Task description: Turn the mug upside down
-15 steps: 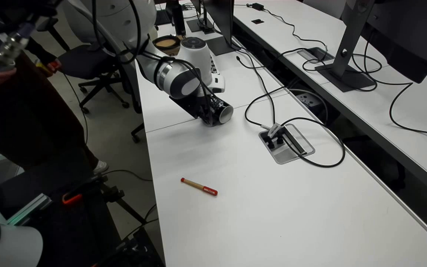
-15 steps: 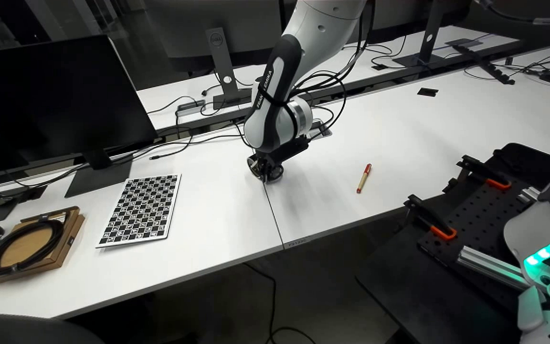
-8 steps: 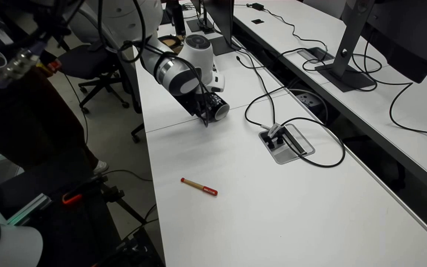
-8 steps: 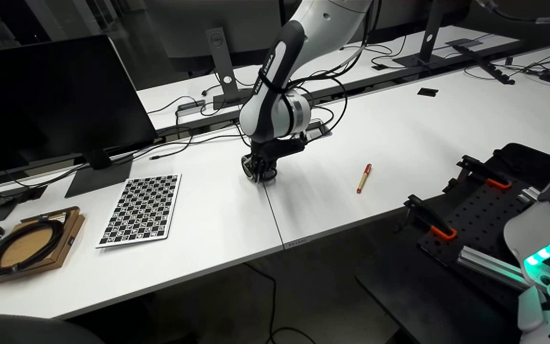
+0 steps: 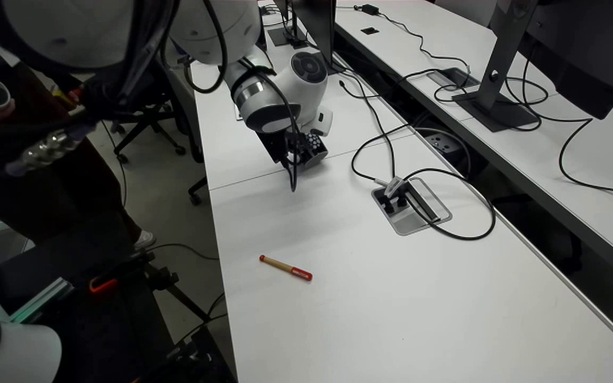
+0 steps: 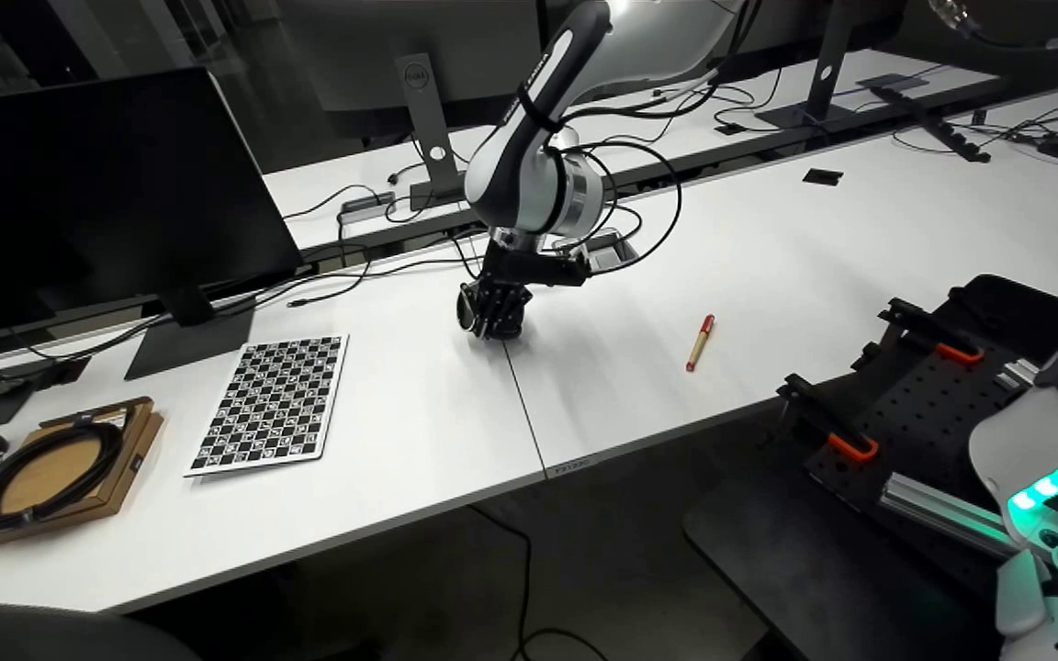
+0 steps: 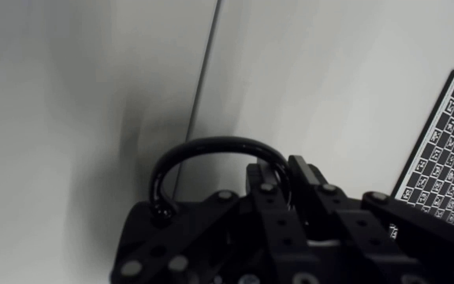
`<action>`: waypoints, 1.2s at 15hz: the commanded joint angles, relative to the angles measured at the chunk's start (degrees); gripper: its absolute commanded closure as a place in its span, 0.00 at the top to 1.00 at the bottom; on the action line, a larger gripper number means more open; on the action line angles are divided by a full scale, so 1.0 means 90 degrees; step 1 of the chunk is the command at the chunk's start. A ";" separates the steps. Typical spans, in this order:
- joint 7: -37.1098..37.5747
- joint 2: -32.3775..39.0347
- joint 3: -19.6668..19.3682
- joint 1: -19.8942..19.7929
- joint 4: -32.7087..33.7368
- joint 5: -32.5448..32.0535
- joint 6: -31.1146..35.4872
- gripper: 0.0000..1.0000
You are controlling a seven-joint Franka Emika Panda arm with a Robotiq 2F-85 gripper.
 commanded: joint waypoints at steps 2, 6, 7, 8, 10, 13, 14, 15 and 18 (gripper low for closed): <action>-0.0514 0.0390 0.0698 -0.0670 0.0226 0.0545 -0.0295 0.04; -0.0777 0.0658 0.1089 -0.1107 0.0300 0.0919 -0.0433 0.04; -0.0825 0.0703 0.1143 -0.1181 0.0309 0.0980 -0.0439 0.04; -0.0870 0.0758 0.1205 -0.1252 0.0327 0.1030 -0.0433 0.04; -0.0926 0.0860 0.1327 -0.1402 0.0354 0.1122 -0.0444 0.04; -0.0999 0.1033 0.1530 -0.1647 0.0389 0.1271 -0.0450 0.04; -0.1007 0.1086 0.1587 -0.1717 0.0399 0.1313 -0.0452 0.04; -0.1009 0.1129 0.1623 -0.1765 0.0412 0.1349 -0.0441 0.04; -0.0802 0.0921 0.1415 -0.1607 0.0275 0.1276 -0.0331 0.15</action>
